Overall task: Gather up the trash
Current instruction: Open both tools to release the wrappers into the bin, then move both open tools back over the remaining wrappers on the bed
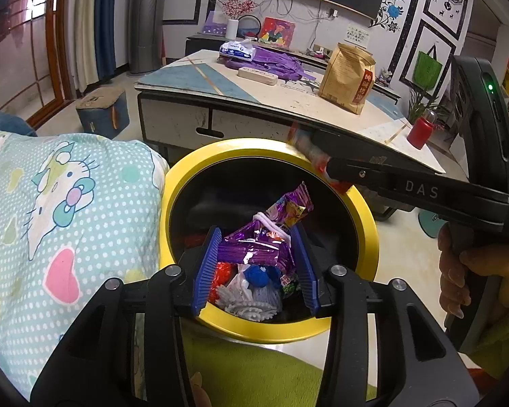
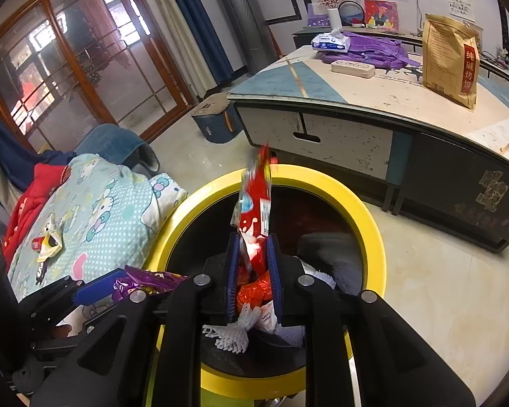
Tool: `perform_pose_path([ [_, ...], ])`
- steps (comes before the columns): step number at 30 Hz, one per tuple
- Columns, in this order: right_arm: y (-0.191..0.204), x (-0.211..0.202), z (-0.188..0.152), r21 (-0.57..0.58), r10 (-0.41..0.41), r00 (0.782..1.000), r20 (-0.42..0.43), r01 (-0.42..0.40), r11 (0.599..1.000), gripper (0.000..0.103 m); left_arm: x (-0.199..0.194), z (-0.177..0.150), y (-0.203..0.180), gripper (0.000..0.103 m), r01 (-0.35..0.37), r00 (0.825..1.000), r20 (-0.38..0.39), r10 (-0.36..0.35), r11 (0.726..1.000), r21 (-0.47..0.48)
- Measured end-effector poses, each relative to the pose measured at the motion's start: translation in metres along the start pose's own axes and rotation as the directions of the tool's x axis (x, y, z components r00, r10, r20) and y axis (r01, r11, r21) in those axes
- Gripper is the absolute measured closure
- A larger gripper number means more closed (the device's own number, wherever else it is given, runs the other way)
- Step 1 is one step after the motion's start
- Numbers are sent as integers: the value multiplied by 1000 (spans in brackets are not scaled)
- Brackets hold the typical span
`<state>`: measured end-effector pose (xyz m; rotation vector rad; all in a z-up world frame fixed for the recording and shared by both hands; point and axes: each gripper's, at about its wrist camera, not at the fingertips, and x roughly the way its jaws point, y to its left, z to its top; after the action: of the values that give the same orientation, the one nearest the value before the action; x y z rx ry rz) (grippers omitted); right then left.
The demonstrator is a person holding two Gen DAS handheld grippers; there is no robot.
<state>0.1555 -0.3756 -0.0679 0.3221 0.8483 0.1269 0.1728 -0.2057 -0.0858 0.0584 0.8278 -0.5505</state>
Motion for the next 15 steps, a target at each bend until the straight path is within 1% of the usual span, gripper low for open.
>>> perform_pose_path([
  [2,-1,0,0,5,-5,1000,3,5,1000,77,1,1,0,59,1,1000,2,-1,1000,-3],
  [3,-1,0,1,7,-8,1000,6,8,1000,75,1,0,0,50,-2,1000,4,2,1000,-6],
  [4,-2,0,1,9,-10,1000,8,9,1000,72,-1,0,1,46,-1,1000,7,1,1000,-12],
  [5,-2,-1,1,9,-11,1000,10,11,1000,68,-2,0,2,45,3,1000,10,-3,1000,-17],
  [6,-2,-2,1,10,-17,1000,15,17,1000,67,-2,1,2,40,1,1000,12,-1,1000,-20],
  [7,-2,-2,2,9,-19,1000,19,19,1000,65,-4,2,3,32,-4,1000,17,4,1000,-23],
  [8,-2,-3,2,8,-20,999,25,20,1000,62,-6,2,4,27,-5,1000,24,6,1000,-30],
  [9,-2,-5,2,9,-26,999,31,26,1000,60,-7,2,5,19,-5,1000,28,6,999,-36],
  [10,-1,-6,3,8,-31,999,37,31,999,55,-9,2,6,15,-4,999,35,6,999,-44],
  [12,-1,-9,3,9,-36,998,51,36,999,52,-15,3,7,11,-9,999,48,12,998,-55],
  [15,0,-13,4,8,-40,997,68,40,999,47,-24,4,9,11,-34,997,70,38,998,-58],
])
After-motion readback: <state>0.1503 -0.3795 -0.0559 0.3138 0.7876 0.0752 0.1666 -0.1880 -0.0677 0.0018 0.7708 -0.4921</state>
